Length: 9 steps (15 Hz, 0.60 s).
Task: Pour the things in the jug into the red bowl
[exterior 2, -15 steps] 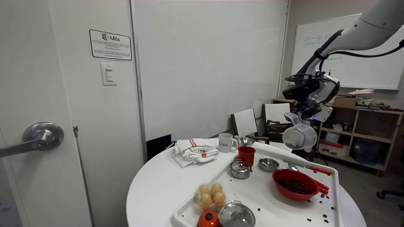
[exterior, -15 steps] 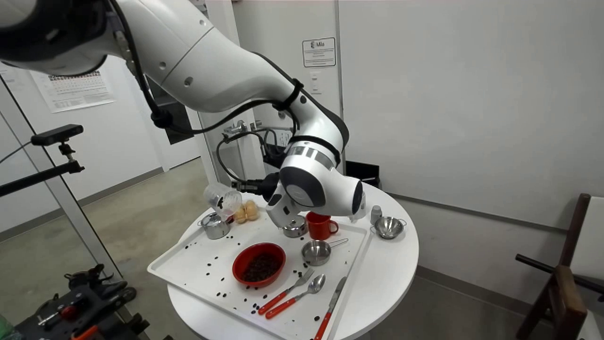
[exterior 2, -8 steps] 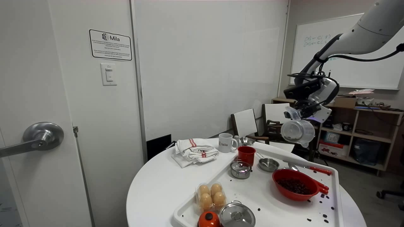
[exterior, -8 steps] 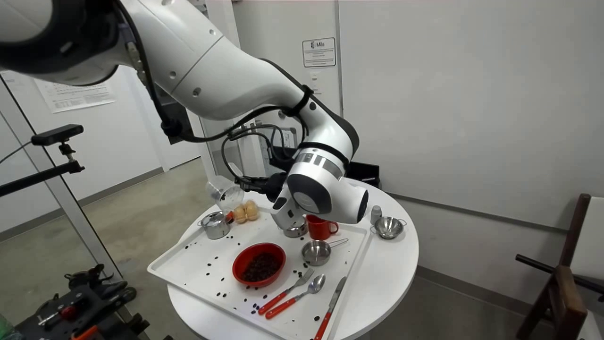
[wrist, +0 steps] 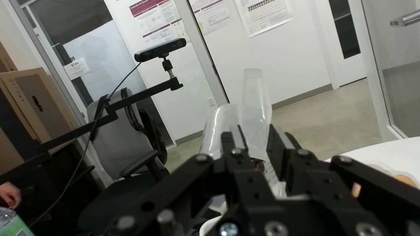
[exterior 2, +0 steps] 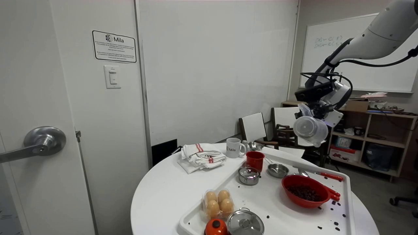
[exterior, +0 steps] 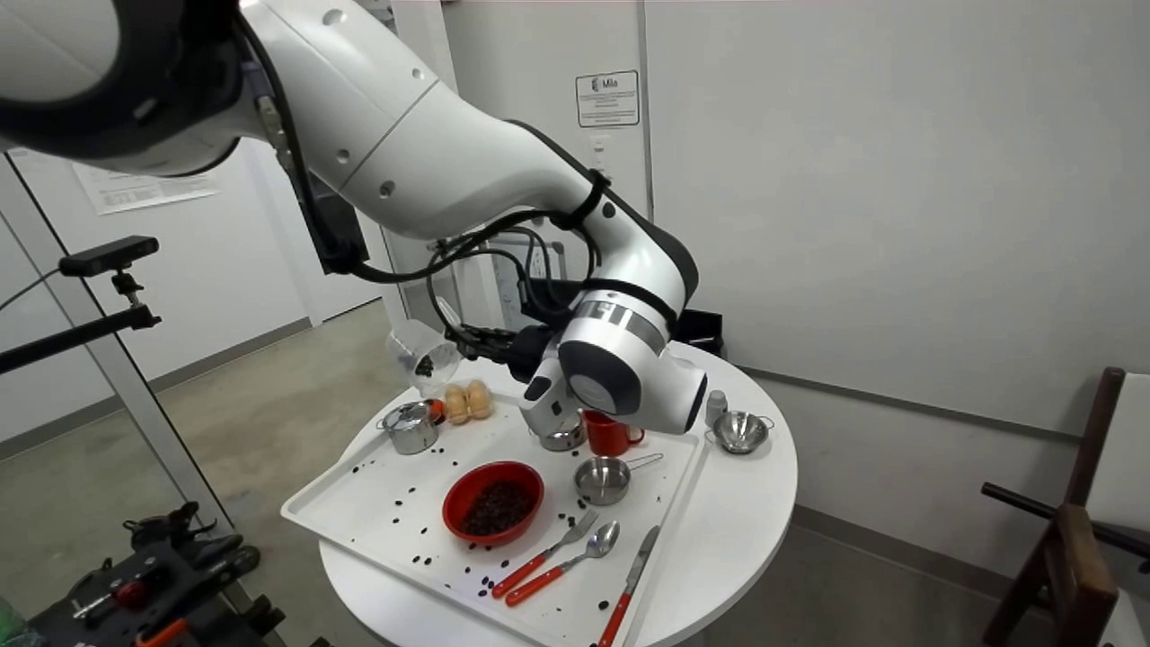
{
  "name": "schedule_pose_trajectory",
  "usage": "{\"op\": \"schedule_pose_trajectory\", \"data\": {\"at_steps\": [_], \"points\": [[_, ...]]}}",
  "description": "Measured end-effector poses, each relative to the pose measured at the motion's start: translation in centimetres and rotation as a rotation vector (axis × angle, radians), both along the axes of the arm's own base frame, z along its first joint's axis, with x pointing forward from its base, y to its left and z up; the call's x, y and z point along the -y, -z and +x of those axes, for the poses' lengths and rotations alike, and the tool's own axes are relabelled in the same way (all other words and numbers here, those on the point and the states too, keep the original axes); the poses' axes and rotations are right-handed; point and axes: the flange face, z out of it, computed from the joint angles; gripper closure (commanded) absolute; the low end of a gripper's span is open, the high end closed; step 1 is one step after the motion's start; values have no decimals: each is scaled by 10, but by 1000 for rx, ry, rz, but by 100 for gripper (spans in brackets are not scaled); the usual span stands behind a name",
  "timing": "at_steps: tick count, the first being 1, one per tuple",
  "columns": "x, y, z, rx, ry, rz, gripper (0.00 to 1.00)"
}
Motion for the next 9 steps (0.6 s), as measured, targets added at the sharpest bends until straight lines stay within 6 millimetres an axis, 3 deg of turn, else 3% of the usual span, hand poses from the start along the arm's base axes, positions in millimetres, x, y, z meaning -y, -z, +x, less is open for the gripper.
{"op": "schedule_pose_trajectory", "data": {"at_steps": [9], "points": [[2, 4, 0, 2, -24, 66, 91]]}}
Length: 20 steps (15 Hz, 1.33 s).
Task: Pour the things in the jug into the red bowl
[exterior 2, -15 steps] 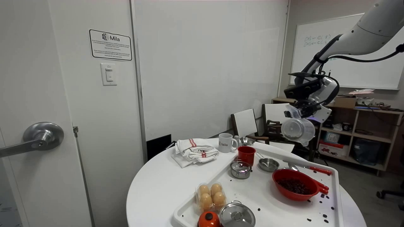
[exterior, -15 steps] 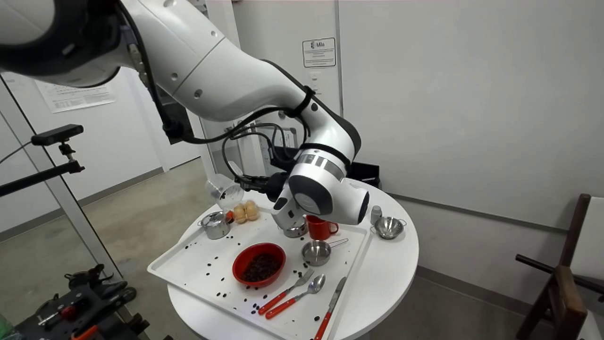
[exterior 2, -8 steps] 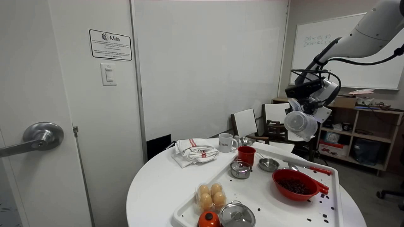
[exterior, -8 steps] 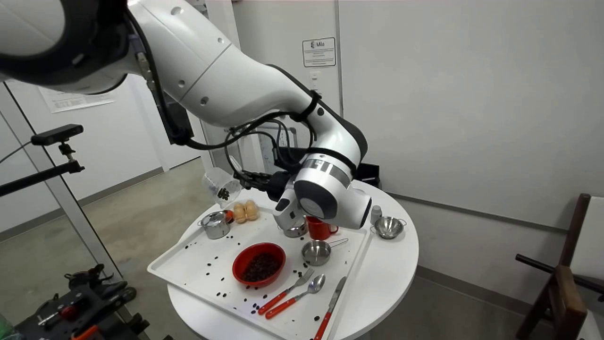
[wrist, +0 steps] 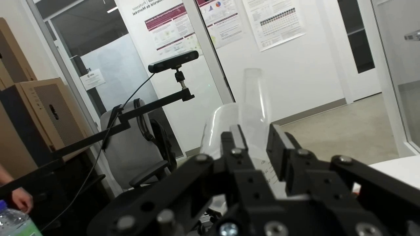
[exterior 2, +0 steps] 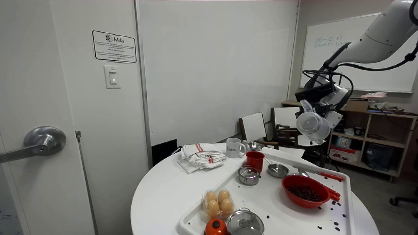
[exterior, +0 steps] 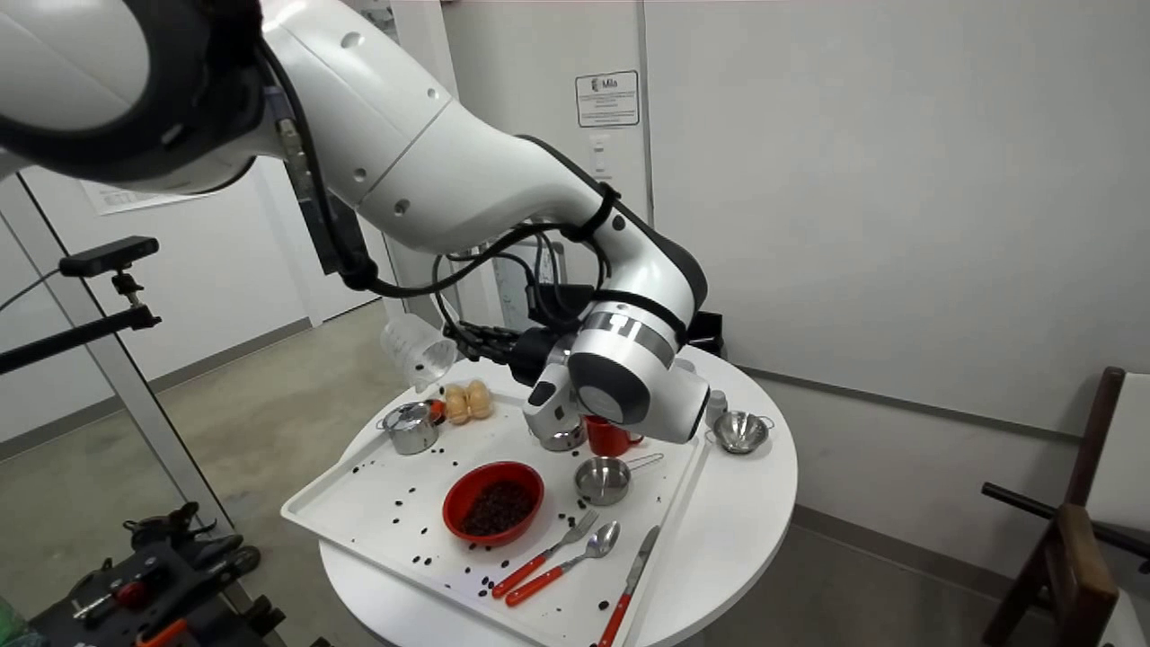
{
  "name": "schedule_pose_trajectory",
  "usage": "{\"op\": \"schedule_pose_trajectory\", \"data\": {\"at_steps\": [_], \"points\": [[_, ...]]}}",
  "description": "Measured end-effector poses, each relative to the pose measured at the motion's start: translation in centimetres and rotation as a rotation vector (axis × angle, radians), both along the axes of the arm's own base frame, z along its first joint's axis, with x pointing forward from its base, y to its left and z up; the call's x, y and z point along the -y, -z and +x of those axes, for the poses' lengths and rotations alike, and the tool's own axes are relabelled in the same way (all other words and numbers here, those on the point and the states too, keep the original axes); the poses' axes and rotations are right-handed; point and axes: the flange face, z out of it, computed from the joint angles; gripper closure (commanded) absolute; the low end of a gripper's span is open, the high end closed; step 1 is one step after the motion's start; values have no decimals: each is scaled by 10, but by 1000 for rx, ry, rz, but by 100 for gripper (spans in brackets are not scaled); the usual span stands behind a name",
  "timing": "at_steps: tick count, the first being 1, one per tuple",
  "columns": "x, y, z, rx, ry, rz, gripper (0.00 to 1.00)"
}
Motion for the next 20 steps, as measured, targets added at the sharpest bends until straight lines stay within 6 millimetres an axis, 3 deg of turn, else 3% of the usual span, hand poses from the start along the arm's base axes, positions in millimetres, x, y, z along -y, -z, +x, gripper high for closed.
{"op": "schedule_pose_trajectory", "data": {"at_steps": [5, 11, 16, 20], "points": [[1, 2, 1, -1, 0, -6, 91], [4, 19, 26, 5, 94, -265, 91], [-19, 13, 58, 45, 127, -463, 91], [-53, -2, 83, 91, 111, -651, 91]]}}
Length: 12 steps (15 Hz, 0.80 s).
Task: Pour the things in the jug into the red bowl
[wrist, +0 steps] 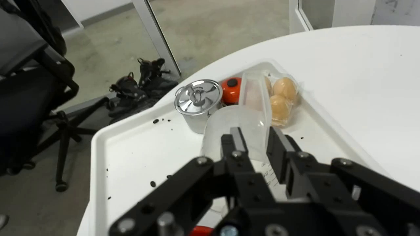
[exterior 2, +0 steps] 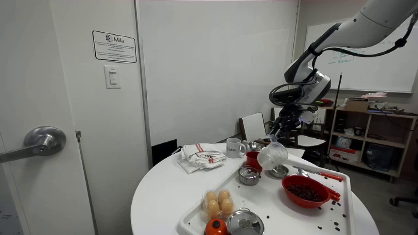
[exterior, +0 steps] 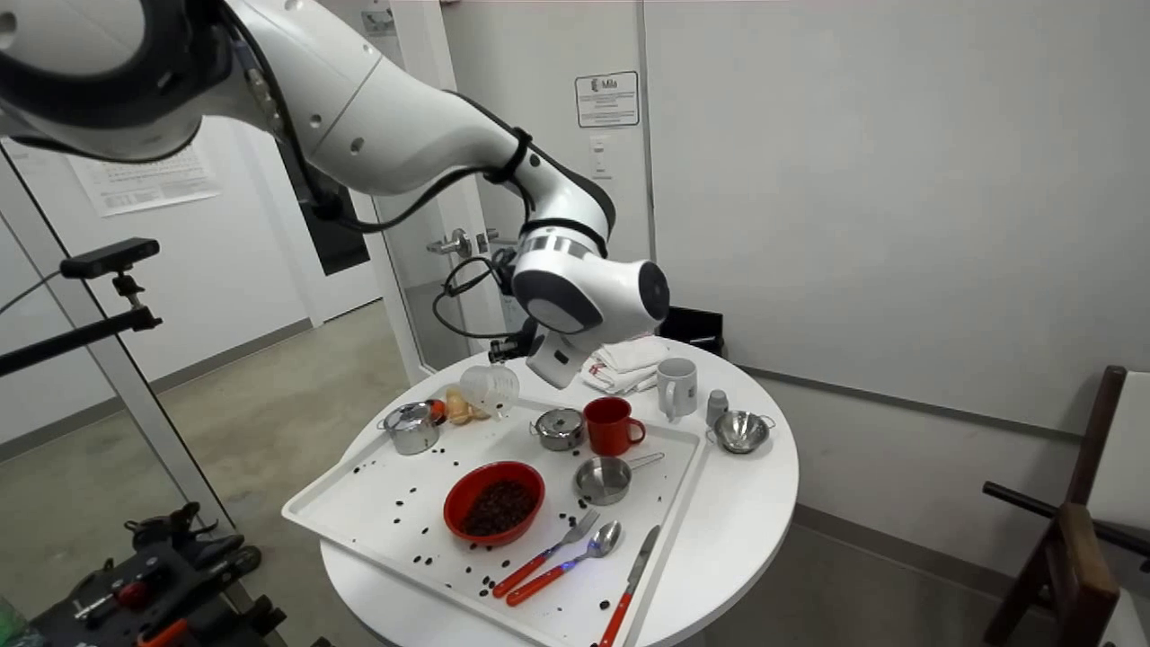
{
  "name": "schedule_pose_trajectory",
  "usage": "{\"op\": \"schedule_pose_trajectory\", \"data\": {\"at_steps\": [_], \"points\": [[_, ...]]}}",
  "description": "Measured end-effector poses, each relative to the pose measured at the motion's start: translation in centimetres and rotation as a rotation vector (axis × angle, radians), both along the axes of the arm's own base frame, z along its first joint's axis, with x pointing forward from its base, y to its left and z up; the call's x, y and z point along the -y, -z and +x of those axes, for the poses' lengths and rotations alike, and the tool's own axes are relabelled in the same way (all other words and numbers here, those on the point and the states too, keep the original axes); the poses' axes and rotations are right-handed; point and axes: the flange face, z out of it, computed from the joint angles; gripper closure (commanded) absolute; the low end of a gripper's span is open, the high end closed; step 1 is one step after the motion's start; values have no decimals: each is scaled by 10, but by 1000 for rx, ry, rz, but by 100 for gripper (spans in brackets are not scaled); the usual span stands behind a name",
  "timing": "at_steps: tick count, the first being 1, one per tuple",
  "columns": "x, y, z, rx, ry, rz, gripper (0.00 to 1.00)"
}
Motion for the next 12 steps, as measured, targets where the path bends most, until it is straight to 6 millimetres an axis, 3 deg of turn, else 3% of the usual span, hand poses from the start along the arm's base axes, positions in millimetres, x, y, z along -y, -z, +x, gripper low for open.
{"op": "schedule_pose_trajectory", "data": {"at_steps": [6, 12], "points": [[-67, -11, 29, 25, -108, -289, 91], [-108, -7, 41, 69, -225, -547, 91]]}}
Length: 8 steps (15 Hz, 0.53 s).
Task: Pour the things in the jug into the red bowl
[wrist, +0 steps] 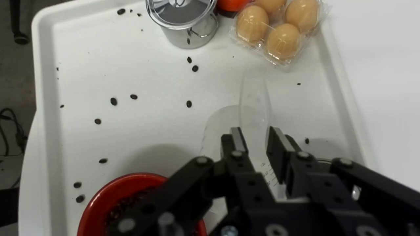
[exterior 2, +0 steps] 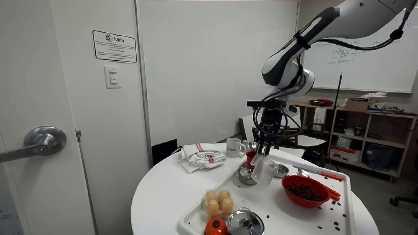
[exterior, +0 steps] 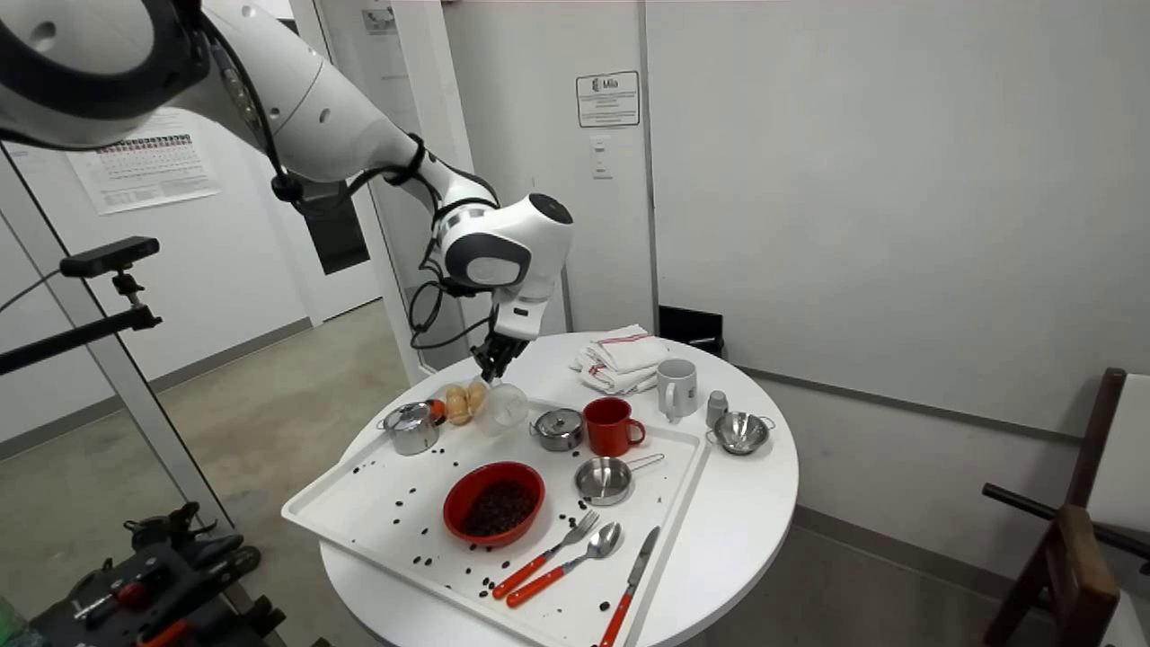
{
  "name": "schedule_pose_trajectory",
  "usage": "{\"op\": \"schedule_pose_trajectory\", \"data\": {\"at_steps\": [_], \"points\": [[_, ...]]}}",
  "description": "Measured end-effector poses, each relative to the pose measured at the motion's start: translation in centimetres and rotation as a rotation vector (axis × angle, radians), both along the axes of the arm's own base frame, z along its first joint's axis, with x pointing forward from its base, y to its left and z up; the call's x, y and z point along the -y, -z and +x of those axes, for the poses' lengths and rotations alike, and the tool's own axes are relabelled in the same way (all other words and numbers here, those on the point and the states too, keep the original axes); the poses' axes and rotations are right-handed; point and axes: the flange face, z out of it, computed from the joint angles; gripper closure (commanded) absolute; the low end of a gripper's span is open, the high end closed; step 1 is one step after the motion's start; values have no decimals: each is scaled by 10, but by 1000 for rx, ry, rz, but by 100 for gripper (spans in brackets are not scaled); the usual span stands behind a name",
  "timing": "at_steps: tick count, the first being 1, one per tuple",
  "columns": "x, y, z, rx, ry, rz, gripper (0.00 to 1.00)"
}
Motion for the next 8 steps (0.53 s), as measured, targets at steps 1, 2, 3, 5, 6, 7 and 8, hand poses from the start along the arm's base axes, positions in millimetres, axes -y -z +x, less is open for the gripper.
{"op": "schedule_pose_trajectory", "data": {"at_steps": [1, 2, 3, 5, 6, 7, 8], "points": [[-5, -1, 2, 16, -12, -20, 91], [-10, -2, 3, 33, -21, -36, 91], [-14, -3, 4, 49, -30, -49, 91], [-25, -6, 6, 80, -50, -76, 91], [-30, -7, 6, 100, -57, -96, 91], [-35, -8, 6, 121, -61, -121, 91], [-41, -6, 6, 141, -65, -151, 91]]}}
